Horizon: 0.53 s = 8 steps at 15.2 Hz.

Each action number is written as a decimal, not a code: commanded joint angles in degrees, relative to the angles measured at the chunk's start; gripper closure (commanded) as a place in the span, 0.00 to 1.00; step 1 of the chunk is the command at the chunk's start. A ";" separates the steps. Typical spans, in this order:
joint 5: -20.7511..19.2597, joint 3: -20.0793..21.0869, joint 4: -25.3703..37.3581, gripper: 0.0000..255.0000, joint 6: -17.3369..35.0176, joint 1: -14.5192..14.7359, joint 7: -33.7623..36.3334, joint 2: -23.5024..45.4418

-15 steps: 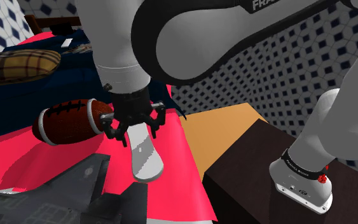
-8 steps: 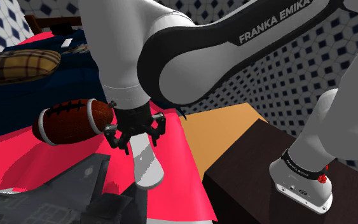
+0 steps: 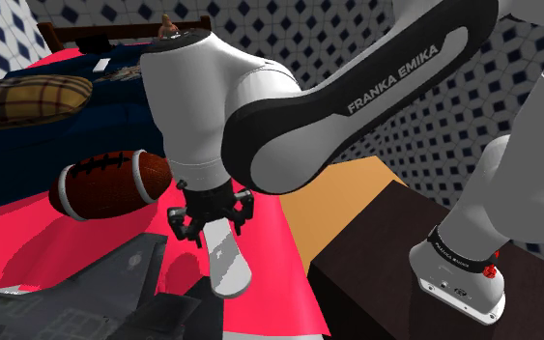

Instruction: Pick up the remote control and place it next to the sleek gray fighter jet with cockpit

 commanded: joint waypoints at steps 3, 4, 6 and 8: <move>-1.42 -0.19 -1.28 1.00 2.71 0.37 1.02 1.77; -1.78 -0.26 -1.64 1.00 3.40 0.45 1.26 2.21; -2.54 -0.43 -2.30 1.00 4.78 0.64 1.76 3.12; -3.34 -0.65 -2.92 1.00 6.13 0.85 2.30 4.07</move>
